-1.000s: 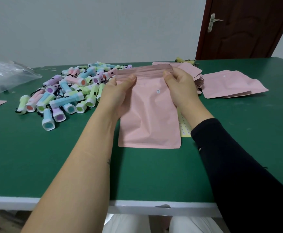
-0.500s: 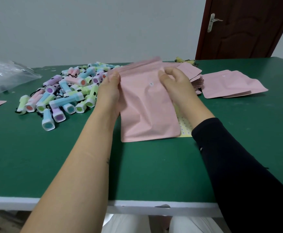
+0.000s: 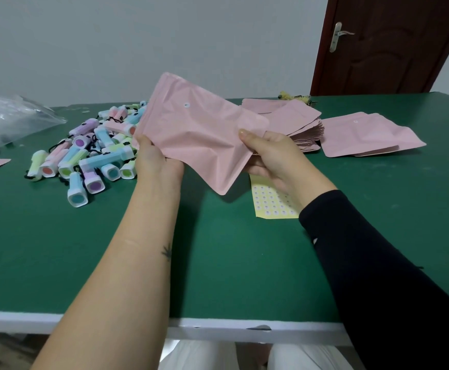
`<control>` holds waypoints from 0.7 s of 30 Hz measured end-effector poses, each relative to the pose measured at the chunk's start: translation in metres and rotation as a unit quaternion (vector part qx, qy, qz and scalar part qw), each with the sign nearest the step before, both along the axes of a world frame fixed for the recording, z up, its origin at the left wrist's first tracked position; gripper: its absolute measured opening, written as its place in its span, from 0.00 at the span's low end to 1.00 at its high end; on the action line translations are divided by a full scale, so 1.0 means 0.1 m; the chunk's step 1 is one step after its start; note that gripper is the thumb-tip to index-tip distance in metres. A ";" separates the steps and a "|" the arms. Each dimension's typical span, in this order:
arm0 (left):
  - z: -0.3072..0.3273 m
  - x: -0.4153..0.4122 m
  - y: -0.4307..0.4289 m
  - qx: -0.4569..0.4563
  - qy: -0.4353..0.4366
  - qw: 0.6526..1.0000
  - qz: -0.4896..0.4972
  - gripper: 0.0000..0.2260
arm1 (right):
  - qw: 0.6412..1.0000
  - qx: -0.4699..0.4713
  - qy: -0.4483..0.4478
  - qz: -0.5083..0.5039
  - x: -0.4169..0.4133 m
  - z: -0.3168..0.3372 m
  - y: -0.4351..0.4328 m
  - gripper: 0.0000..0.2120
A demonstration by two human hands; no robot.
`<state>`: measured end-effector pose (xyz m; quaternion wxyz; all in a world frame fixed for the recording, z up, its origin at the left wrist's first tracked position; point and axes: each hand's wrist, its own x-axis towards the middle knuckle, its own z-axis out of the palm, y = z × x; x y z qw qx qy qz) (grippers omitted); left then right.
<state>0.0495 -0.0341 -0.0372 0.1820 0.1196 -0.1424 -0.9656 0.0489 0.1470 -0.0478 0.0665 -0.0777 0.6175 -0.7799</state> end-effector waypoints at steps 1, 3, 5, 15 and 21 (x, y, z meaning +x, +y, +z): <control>0.00 0.00 0.00 0.003 0.000 1.000 0.000 0.18 | 1.000 0.008 0.002 -0.006 0.01 0.00 -0.02 0.06; -0.01 0.01 0.01 0.009 0.006 1.000 -0.003 0.18 | 0.999 0.032 0.002 -0.006 0.01 0.00 -0.03 0.08; -0.04 0.01 0.01 0.005 0.009 1.000 -0.004 0.18 | 0.998 0.061 0.008 -0.019 0.01 -0.01 -0.04 0.09; -0.02 0.04 0.17 -0.148 -0.015 0.982 -0.114 0.07 | 0.984 0.057 0.077 -0.151 0.02 0.00 -0.04 0.09; -0.03 0.01 0.21 -0.161 0.000 0.978 -0.132 0.05 | 0.977 0.046 0.098 -0.183 0.03 0.01 -0.02 0.05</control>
